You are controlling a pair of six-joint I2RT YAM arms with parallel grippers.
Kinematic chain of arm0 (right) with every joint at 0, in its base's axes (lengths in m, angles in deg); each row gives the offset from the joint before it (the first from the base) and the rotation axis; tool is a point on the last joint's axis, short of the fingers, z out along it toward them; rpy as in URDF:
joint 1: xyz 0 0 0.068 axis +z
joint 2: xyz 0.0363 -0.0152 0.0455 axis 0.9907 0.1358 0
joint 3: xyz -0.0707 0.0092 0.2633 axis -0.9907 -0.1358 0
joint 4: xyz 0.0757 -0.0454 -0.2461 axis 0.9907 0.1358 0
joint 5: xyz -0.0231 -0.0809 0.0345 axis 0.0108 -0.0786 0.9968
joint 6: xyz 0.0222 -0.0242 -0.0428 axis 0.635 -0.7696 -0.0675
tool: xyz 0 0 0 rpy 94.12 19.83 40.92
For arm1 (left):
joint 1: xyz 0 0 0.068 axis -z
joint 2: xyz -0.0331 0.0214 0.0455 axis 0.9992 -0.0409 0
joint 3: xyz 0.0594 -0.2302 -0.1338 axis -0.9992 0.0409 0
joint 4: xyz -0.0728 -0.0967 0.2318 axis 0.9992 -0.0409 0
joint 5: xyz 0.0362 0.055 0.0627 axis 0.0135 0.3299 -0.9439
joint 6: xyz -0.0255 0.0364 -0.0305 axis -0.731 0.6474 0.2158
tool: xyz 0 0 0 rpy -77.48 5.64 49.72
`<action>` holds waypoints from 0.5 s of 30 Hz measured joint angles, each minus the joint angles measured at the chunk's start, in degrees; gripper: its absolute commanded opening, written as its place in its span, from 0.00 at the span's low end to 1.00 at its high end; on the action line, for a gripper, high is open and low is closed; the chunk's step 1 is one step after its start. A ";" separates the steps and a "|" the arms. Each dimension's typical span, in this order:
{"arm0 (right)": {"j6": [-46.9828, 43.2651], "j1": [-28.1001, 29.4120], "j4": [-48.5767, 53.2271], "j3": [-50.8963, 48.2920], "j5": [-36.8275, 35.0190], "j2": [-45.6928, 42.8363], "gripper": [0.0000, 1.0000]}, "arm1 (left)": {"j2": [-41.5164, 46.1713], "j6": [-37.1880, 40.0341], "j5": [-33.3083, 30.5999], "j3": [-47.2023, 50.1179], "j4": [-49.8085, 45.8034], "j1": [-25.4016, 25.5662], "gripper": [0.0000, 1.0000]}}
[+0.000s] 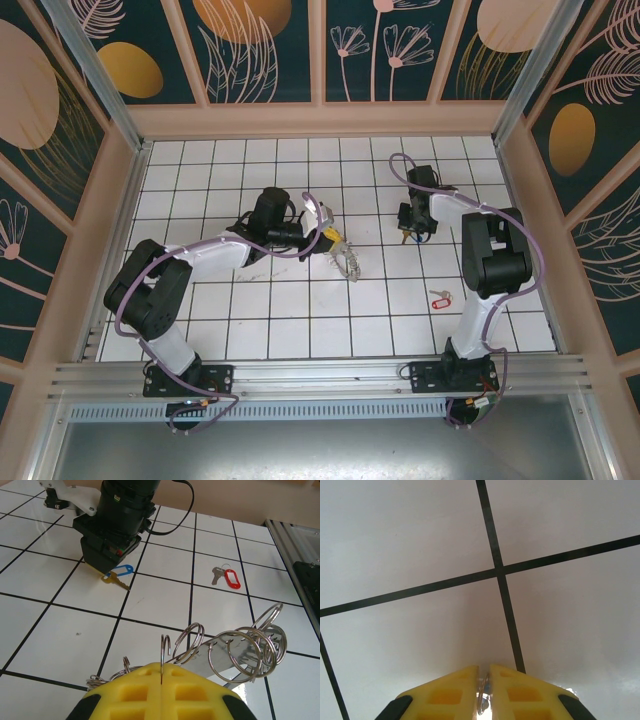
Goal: Put the keys on the keyring
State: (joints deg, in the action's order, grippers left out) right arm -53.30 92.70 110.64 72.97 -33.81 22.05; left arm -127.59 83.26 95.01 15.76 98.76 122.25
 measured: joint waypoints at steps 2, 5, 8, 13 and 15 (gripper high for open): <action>0.02 0.00 0.04 0.00 -0.13 -0.07 0.12 | 0.00 0.00 0.00 0.00 -0.07 0.00 0.00; 0.02 0.00 0.20 0.00 -0.63 -0.09 0.13 | 0.00 0.00 0.00 0.00 -0.20 0.00 0.00; 0.02 0.00 0.20 0.00 -0.90 -0.09 0.15 | 0.00 0.00 0.00 -0.02 -0.37 0.00 0.00; 0.02 0.00 0.22 0.00 -0.92 -0.31 0.13 | 0.00 0.00 0.00 -0.11 -0.39 0.00 0.00; 0.02 0.00 0.24 0.00 -0.90 -0.46 0.13 | 0.00 0.00 0.02 -0.11 -0.39 0.00 0.00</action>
State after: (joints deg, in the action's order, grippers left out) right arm -53.27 92.70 110.88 72.97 -34.71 21.59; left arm -127.59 83.26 95.03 15.65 98.36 122.25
